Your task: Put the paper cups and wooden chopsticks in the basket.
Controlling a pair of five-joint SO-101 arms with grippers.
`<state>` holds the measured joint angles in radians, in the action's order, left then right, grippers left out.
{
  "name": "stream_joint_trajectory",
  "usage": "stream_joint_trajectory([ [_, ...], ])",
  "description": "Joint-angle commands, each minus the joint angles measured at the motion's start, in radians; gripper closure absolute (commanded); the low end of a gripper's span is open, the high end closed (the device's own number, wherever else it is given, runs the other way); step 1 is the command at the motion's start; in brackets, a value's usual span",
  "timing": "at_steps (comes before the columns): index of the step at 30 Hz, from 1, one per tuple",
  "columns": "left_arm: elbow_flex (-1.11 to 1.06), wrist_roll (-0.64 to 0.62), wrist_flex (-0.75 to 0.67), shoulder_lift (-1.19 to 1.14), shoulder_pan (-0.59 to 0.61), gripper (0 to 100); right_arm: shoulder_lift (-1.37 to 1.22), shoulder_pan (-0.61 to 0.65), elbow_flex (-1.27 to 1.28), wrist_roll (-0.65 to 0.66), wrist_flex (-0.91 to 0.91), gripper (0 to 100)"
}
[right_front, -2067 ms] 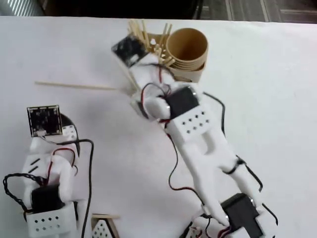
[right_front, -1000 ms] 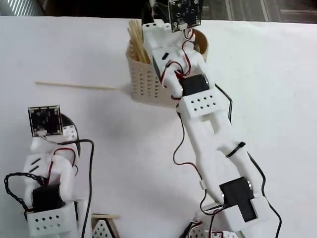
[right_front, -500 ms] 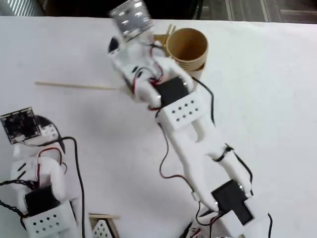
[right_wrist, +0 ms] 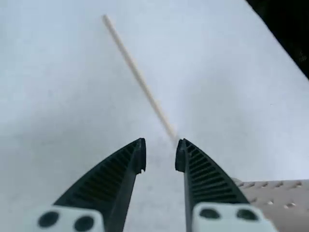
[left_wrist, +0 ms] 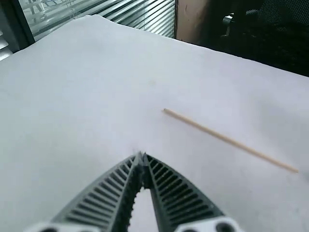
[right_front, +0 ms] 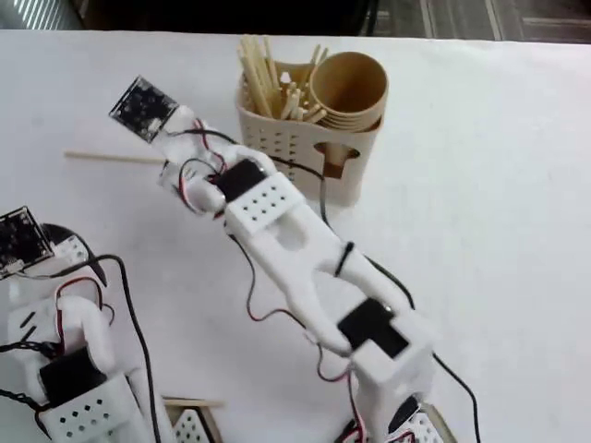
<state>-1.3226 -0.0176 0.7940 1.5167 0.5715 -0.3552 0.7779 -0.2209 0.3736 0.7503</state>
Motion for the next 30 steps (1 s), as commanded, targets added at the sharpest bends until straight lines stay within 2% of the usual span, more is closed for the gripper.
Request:
stream_joint_trajectory([
  [1,0.04,-0.011,0.006,0.016,0.008,98,-0.128,0.008,-0.16,0.015,-0.018,88.5],
  [8,0.029,-0.009,0.005,0.016,0.008,98,-0.456,-0.01,-0.474,0.015,-0.012,87.6],
  [13,0.023,-0.009,-0.002,0.016,0.007,98,-0.631,-0.03,-0.684,0.015,0.062,76.2],
  [21,0.021,-0.009,-0.002,0.016,0.005,98,-0.854,-0.044,-1.002,0.015,0.17,75.8],
  [30,0.021,-0.009,-0.002,0.016,0.005,98,-0.951,-0.054,-1.105,0.011,0.329,77.2],
])
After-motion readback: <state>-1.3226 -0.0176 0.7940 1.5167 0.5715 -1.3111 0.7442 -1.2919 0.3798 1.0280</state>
